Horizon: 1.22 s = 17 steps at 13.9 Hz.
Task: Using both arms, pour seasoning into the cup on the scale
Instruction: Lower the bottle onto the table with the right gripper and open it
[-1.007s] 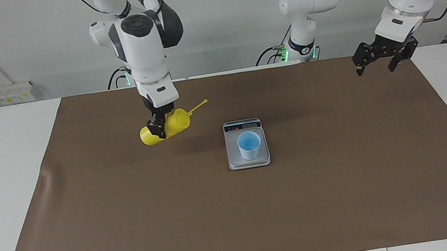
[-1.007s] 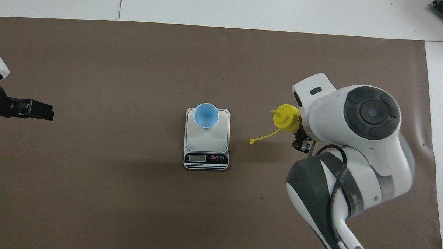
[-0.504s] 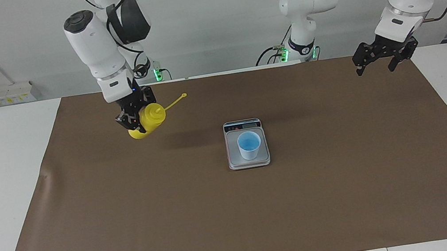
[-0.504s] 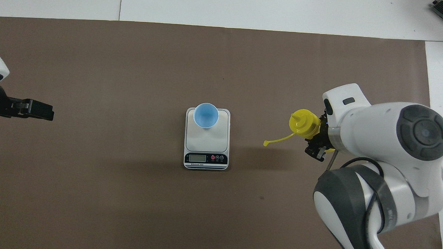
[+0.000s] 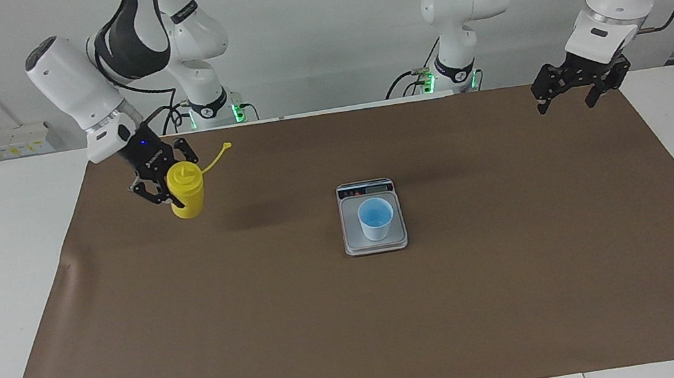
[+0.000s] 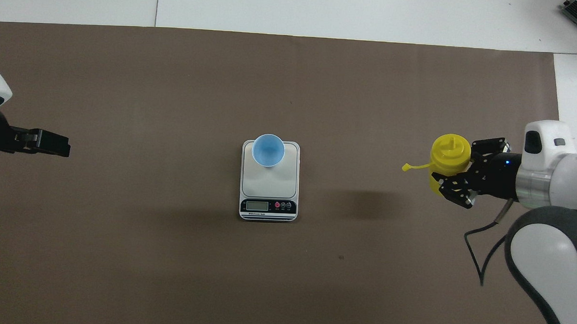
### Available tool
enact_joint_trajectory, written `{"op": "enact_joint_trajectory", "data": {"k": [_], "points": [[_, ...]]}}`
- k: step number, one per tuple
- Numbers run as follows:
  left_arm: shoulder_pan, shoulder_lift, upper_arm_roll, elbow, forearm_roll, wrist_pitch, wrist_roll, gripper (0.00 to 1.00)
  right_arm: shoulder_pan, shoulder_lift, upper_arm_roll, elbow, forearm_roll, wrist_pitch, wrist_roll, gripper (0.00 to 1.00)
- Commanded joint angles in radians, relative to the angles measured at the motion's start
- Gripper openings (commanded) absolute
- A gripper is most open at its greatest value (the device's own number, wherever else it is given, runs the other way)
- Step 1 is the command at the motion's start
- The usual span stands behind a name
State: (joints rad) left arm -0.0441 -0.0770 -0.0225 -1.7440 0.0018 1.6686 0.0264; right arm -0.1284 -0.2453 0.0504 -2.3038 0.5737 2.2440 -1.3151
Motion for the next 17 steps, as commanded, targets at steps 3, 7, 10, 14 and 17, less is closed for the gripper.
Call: {"op": "enact_joint_trajectory", "data": {"k": [3,7,10,14,17], "points": [[0.009,-0.014,-0.004,0.003,0.004,-0.021,0.009,1.0,-0.112,-0.037,0.009,-0.186,0.329,0.057,-0.405,0.0],[0.009,-0.014,-0.004,0.003,0.004,-0.021,0.009,1.0,-0.178,0.017,0.009,-0.302,0.558,0.074,-0.772,0.0],[0.009,-0.014,-0.004,0.003,0.004,-0.021,0.009,1.0,-0.209,0.043,0.009,-0.319,0.621,0.072,-0.872,0.0],[0.009,-0.014,-0.004,0.003,0.004,-0.021,0.009,1.0,-0.209,0.044,0.009,-0.318,0.626,0.069,-0.877,1.0],[0.009,-0.014,-0.004,0.003,0.004,-0.021,0.009,1.0,-0.212,0.044,0.006,-0.318,0.626,0.06,-0.878,1.0]]}}
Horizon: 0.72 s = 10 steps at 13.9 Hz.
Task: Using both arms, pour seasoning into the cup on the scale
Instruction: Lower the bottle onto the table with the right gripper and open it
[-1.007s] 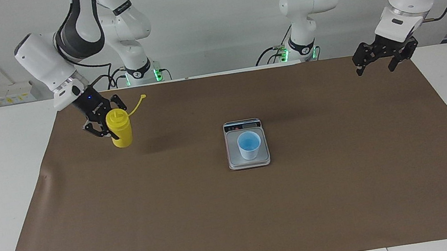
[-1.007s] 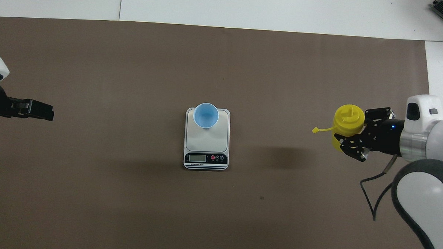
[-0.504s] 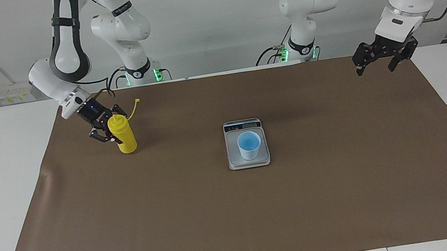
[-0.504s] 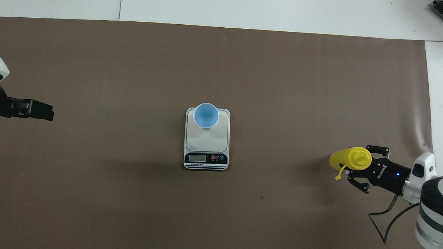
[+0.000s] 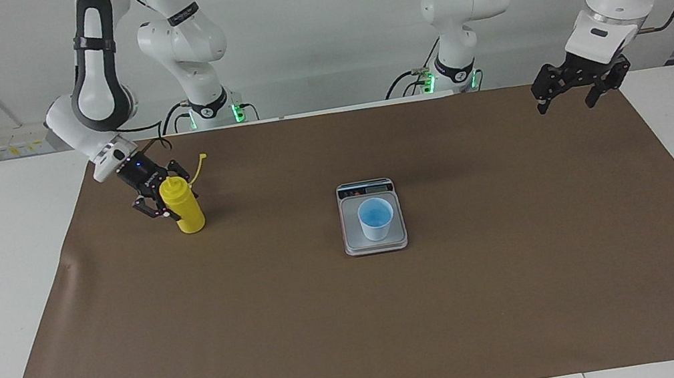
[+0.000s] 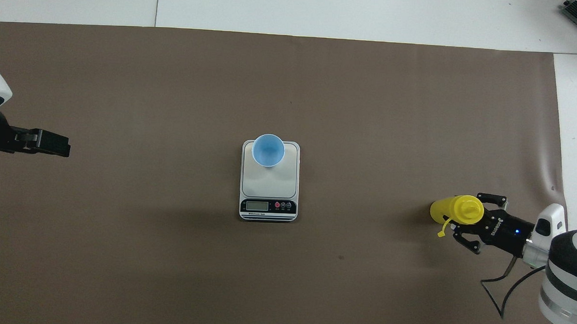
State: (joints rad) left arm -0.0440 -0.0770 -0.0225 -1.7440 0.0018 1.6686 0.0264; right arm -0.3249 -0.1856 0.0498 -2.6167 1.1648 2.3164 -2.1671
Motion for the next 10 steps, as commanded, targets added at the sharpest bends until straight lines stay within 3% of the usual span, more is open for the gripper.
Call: {"op": "enact_joint_trajectory", "data": {"k": [1,7,10], "points": [[0.009,-0.014,-0.004,0.003,0.004,-0.021,0.009,1.0,-0.022,-0.015,0.007,-0.005,0.033,-0.014,-0.031,1.0],[0.009,-0.014,-0.004,0.003,0.004,-0.021,0.009,1.0,-0.078,-0.018,0.005,-0.005,0.012,-0.038,-0.071,1.0],[0.009,-0.014,-0.004,0.003,0.004,-0.021,0.009,1.0,-0.115,-0.018,0.004,-0.003,-0.094,-0.068,-0.059,1.0]]}}
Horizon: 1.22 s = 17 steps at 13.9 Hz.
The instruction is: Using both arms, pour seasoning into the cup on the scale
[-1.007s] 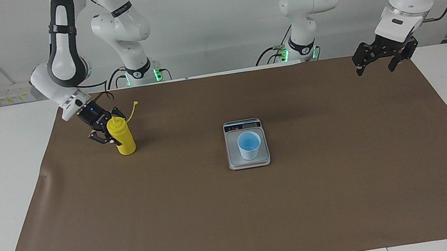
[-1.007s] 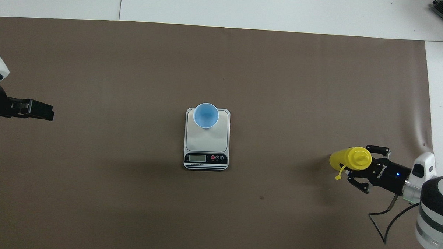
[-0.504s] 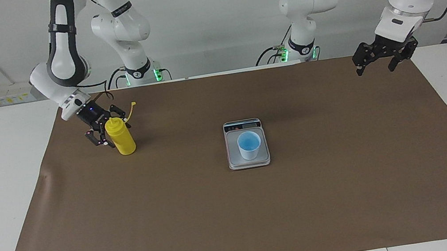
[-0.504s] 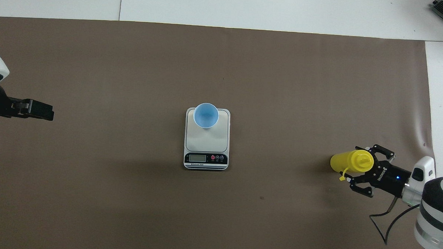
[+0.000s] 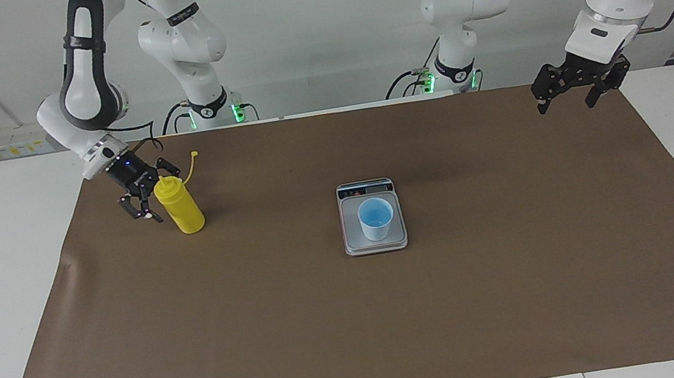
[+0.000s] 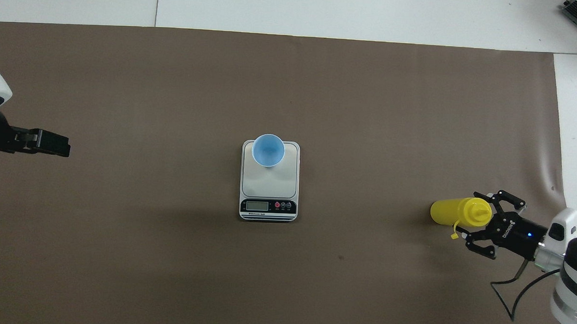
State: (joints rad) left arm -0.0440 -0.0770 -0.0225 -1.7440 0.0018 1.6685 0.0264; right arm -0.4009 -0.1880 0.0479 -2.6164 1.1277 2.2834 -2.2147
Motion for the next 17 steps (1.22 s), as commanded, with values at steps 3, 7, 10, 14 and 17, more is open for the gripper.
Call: {"op": "enact_joint_trajectory", "data": {"k": [3,7,10,14,17], "points": [[0.009,-0.014,-0.004,0.003,0.004,-0.021,0.009,1.0,-0.068,-0.013,-0.002,0.005,-0.166,-0.039,-0.01,1.0],[0.009,-0.014,-0.004,0.003,0.004,-0.021,0.009,1.0,-0.105,-0.005,-0.014,0.083,-0.354,-0.058,0.009,1.0],[0.009,-0.014,-0.004,0.003,0.004,-0.021,0.009,1.0,-0.104,-0.008,-0.025,0.2,-0.55,-0.131,0.149,1.0],[0.009,-0.014,-0.004,0.003,0.004,-0.021,0.009,1.0,-0.099,-0.022,-0.022,0.364,-0.725,-0.293,0.491,1.0],[0.009,-0.014,-0.004,0.003,0.004,-0.021,0.009,1.0,-0.085,-0.03,-0.01,0.481,-0.798,-0.386,0.795,1.0]]}}
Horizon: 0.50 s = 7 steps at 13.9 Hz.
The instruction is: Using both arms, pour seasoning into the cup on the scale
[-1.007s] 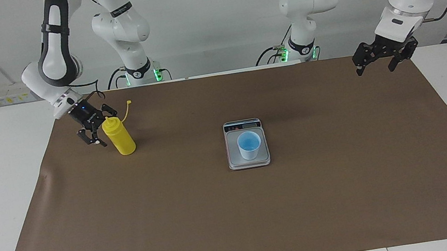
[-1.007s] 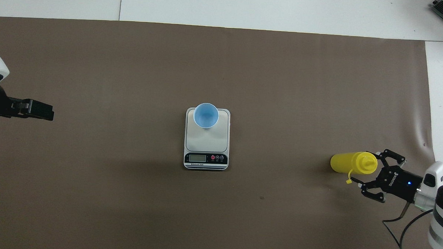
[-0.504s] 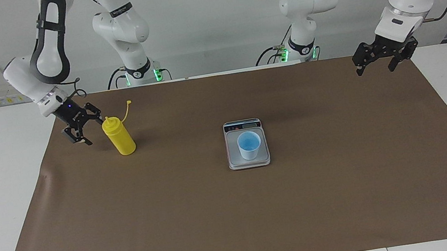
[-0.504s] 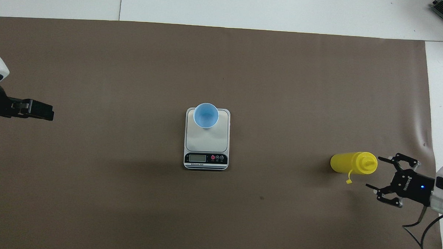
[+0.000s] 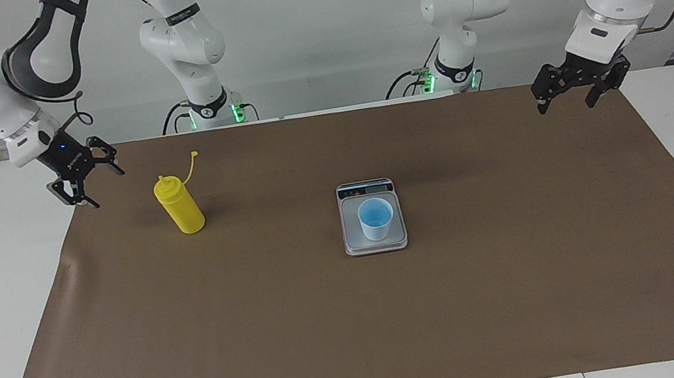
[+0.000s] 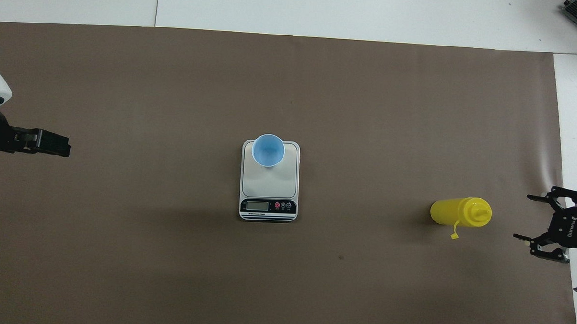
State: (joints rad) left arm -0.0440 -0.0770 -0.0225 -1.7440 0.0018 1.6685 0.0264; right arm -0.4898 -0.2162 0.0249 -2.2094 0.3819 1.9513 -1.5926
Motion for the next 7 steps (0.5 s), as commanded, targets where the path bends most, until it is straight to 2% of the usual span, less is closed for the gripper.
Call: {"op": "enact_joint_trajectory", "data": {"k": [1,3,7], "points": [[0.009,-0.014,-0.004,0.003,0.004,-0.021,0.009,1.0,0.016,0.0,0.02,0.114,-0.09,-0.066,0.272,1.0],[0.009,-0.014,-0.004,0.003,0.004,-0.021,0.009,1.0,0.055,0.008,0.02,0.183,-0.149,-0.095,0.403,1.0],[0.009,-0.014,-0.004,0.003,0.004,-0.021,0.009,1.0,0.157,0.006,0.021,0.272,-0.242,-0.146,0.88,1.0]]}}
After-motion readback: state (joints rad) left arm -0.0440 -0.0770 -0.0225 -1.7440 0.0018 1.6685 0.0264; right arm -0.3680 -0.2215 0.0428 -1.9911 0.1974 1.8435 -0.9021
